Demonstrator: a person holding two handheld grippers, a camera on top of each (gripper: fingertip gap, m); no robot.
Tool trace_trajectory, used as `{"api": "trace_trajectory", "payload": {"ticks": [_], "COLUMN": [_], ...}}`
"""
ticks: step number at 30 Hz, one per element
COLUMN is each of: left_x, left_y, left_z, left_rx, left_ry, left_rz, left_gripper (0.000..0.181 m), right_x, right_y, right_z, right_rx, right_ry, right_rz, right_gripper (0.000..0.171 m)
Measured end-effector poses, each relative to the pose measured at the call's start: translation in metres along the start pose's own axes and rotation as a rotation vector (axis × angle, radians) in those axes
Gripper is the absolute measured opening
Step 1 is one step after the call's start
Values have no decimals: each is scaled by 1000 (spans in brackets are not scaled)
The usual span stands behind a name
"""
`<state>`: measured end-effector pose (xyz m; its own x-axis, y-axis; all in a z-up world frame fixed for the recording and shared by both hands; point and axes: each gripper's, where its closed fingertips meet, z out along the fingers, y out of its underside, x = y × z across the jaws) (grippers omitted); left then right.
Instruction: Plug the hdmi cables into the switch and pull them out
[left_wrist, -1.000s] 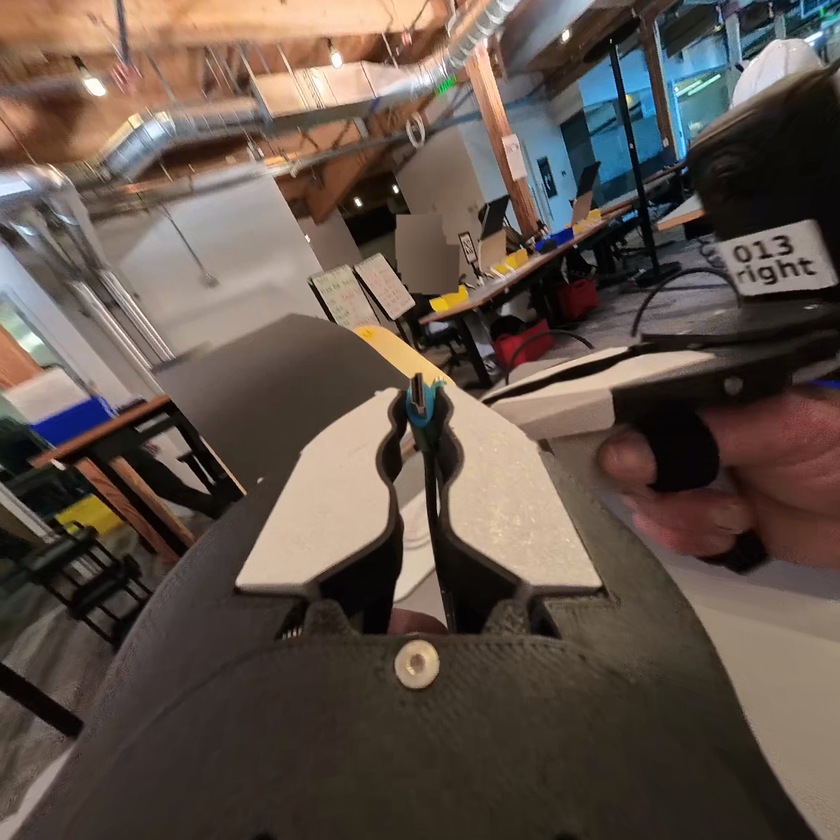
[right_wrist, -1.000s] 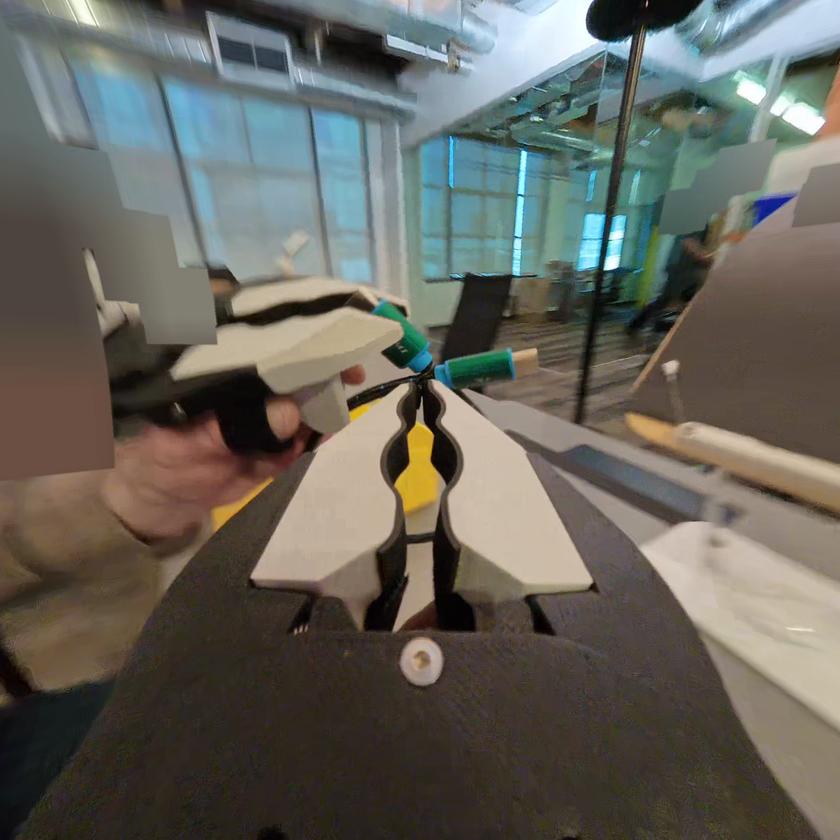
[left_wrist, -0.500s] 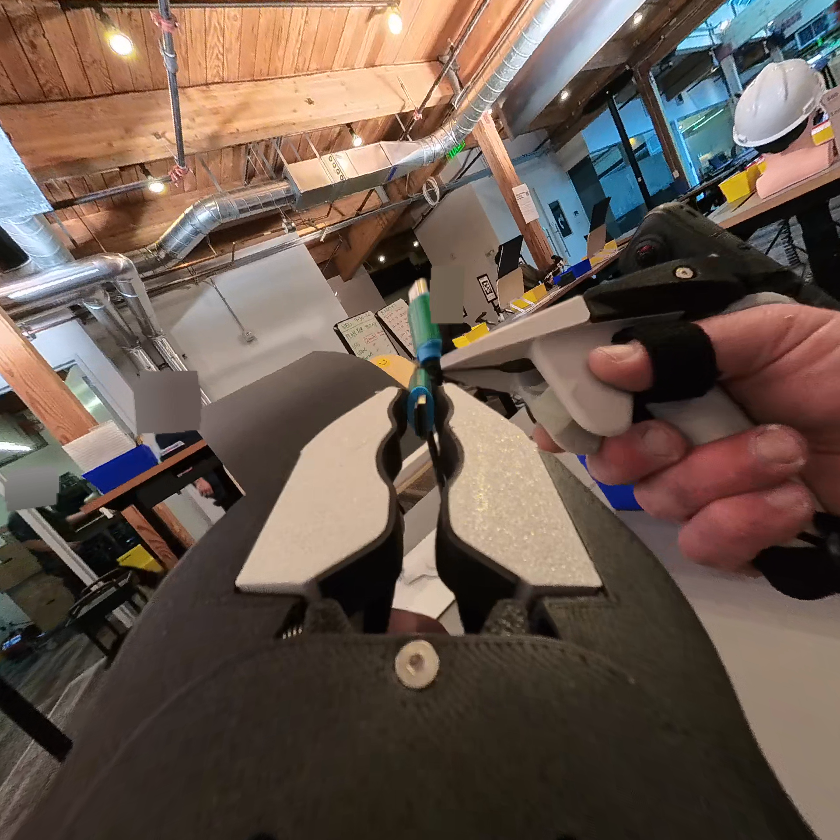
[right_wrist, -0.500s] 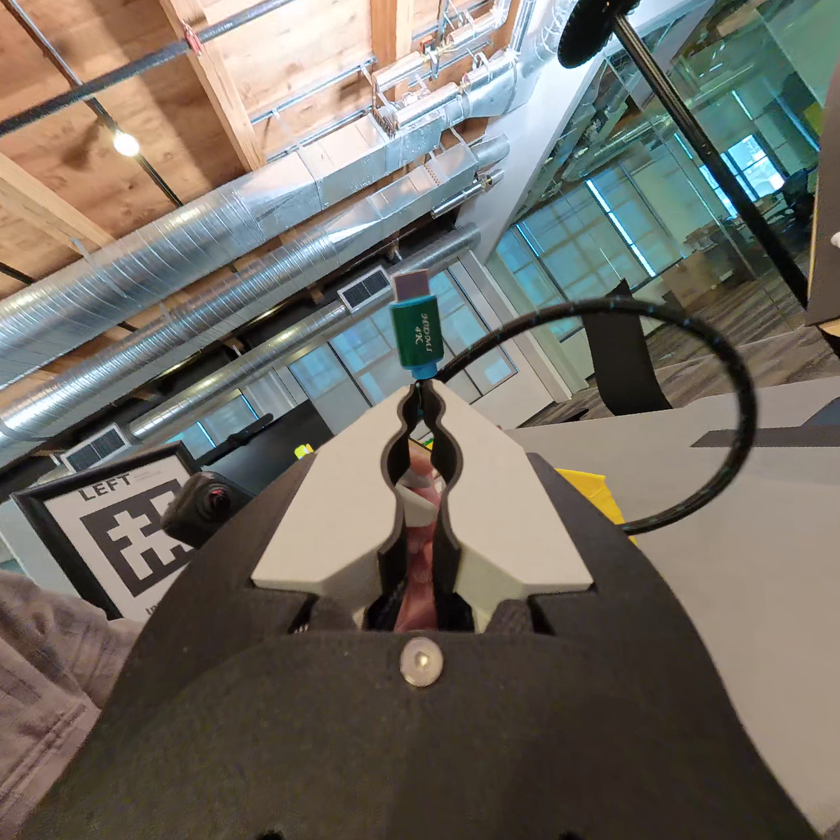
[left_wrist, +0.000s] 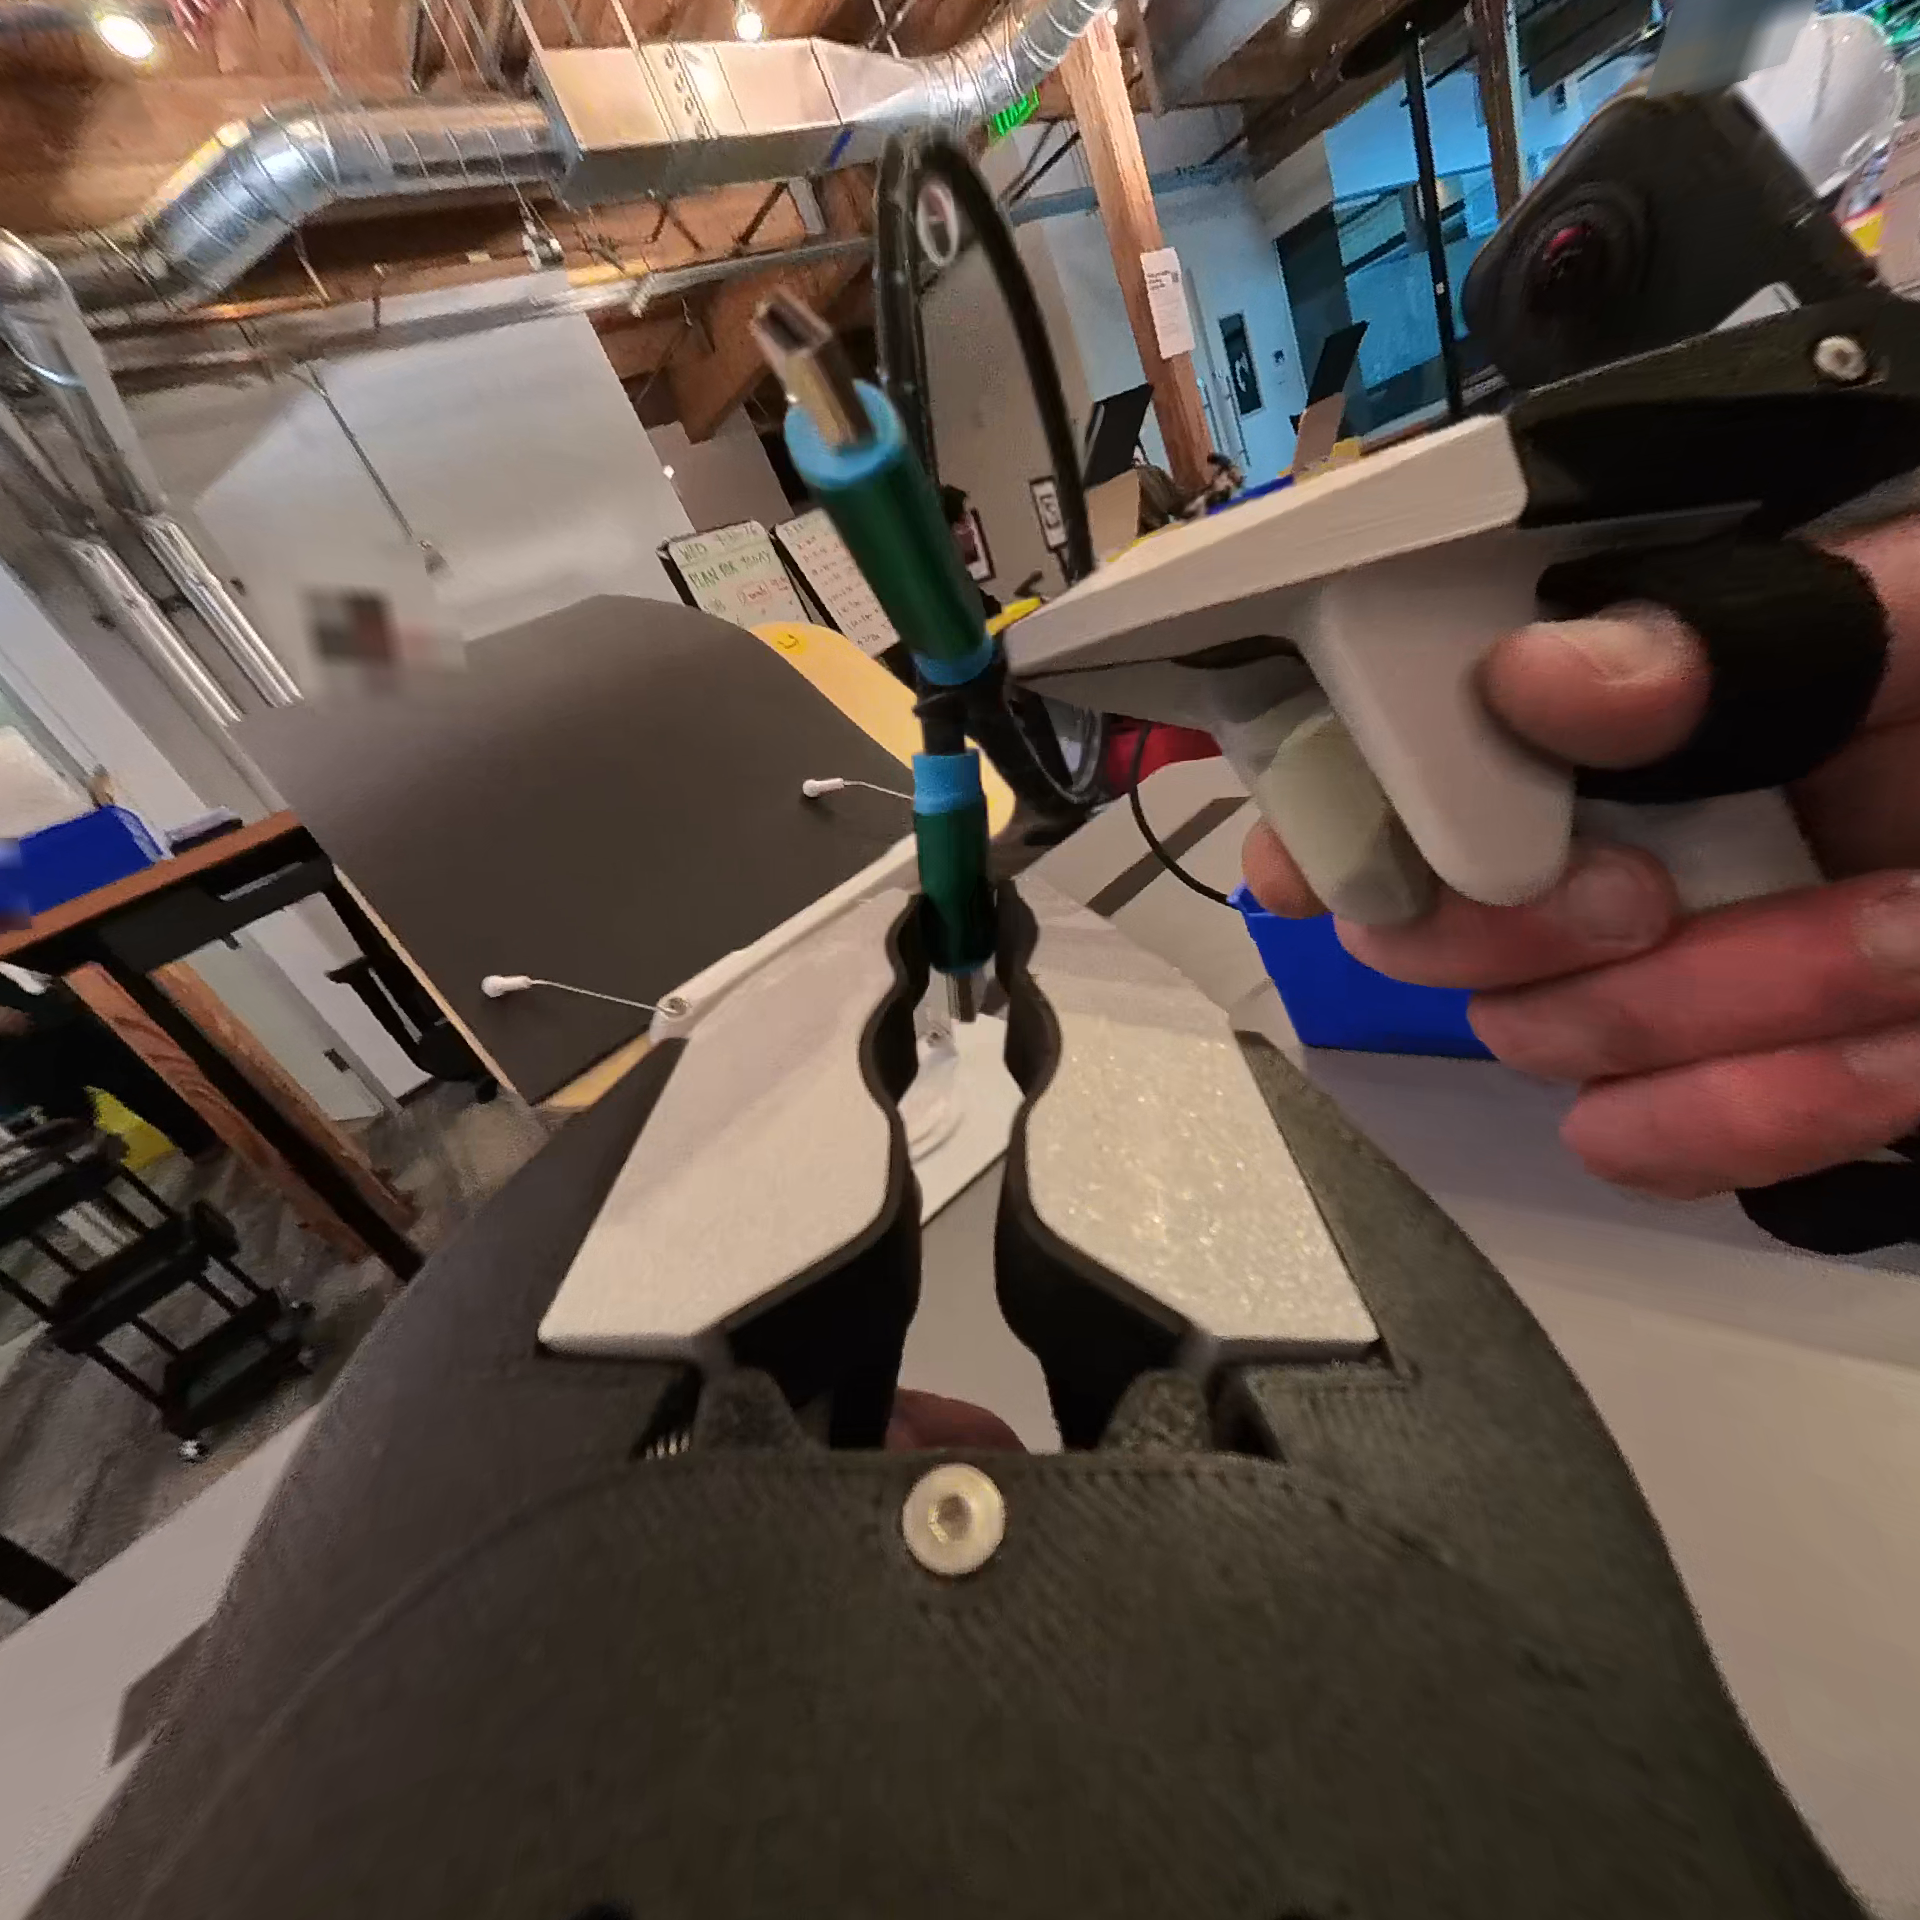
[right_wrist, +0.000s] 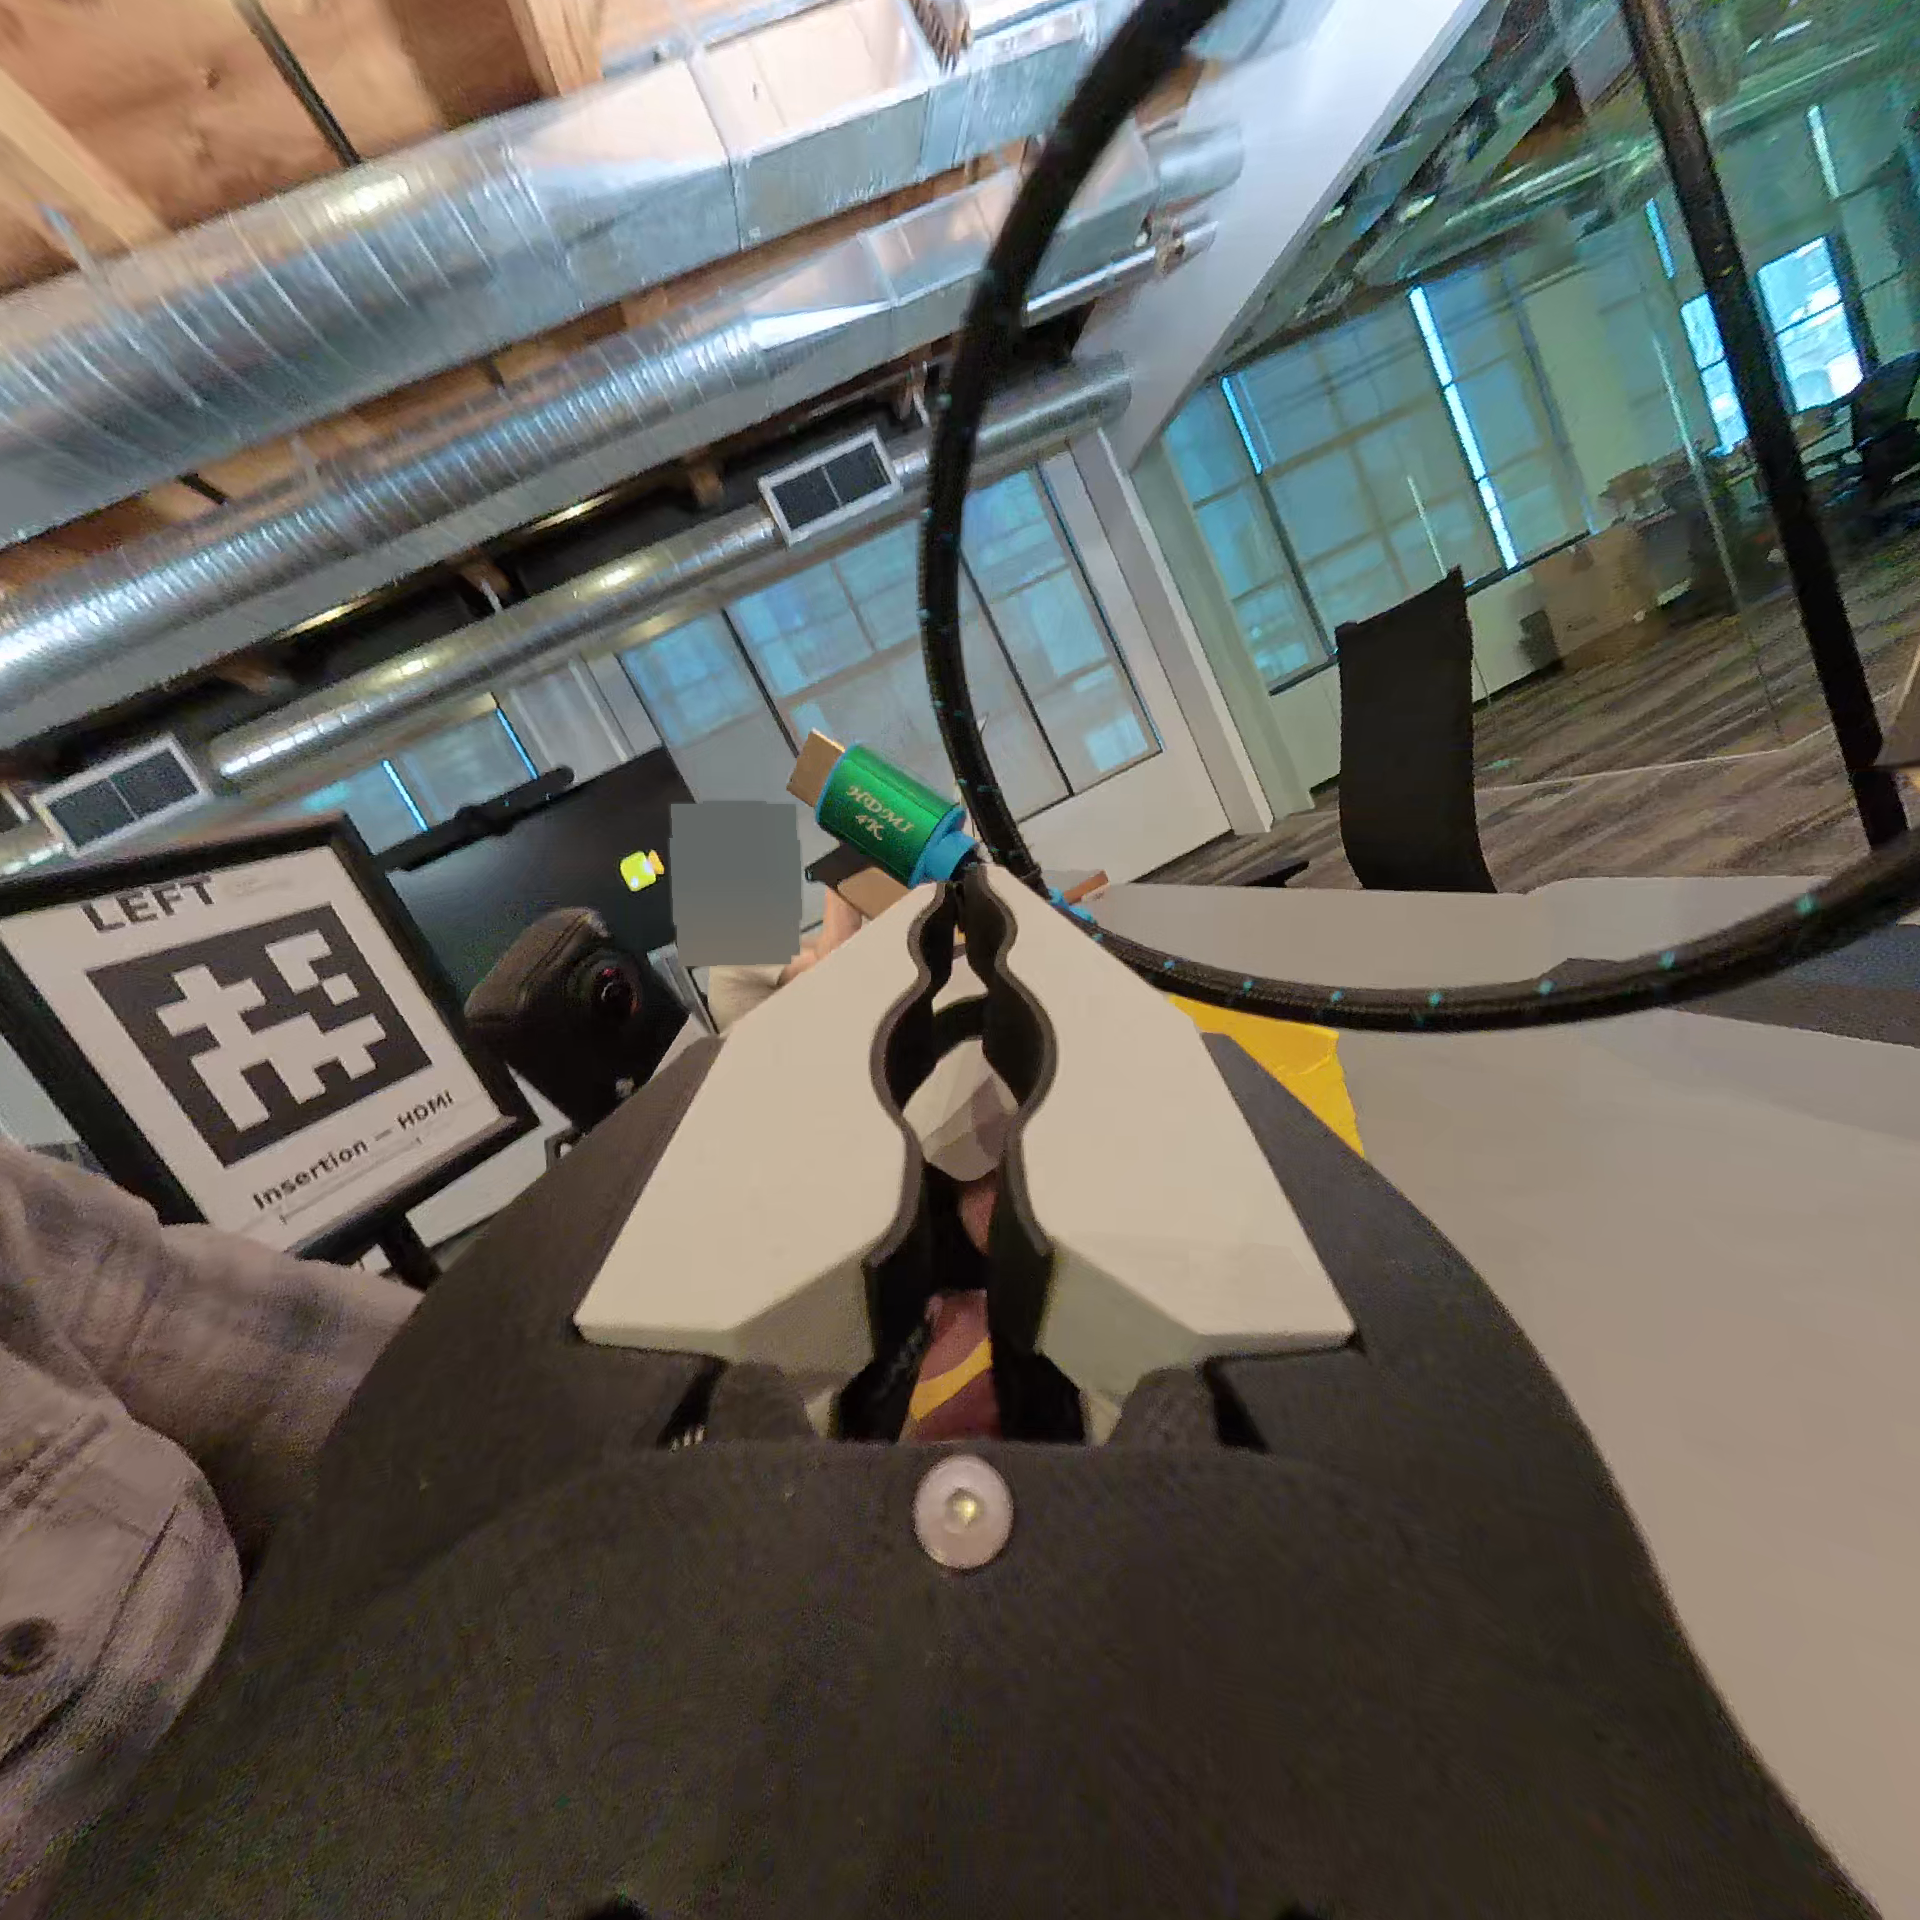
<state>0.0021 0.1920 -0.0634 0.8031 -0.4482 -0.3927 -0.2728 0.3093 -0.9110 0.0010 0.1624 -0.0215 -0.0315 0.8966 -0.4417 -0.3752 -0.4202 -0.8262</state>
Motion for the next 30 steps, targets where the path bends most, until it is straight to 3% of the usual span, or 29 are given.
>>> {"api": "trace_trajectory", "payload": {"ticks": [17, 30], "left_x": [6, 8], "left_y": [7, 3], "left_z": [1, -9], "left_rx": [-146, -257], "left_ry": [173, 316], "left_rz": [0, -56], "left_gripper": [14, 38], "right_x": [36, 51], "right_y": [2, 12], "right_z": [-17, -21], "right_rx": [-77, -115], "right_ry": [127, 173], "right_rz": [-128, -147], "right_gripper": [0, 0]}}
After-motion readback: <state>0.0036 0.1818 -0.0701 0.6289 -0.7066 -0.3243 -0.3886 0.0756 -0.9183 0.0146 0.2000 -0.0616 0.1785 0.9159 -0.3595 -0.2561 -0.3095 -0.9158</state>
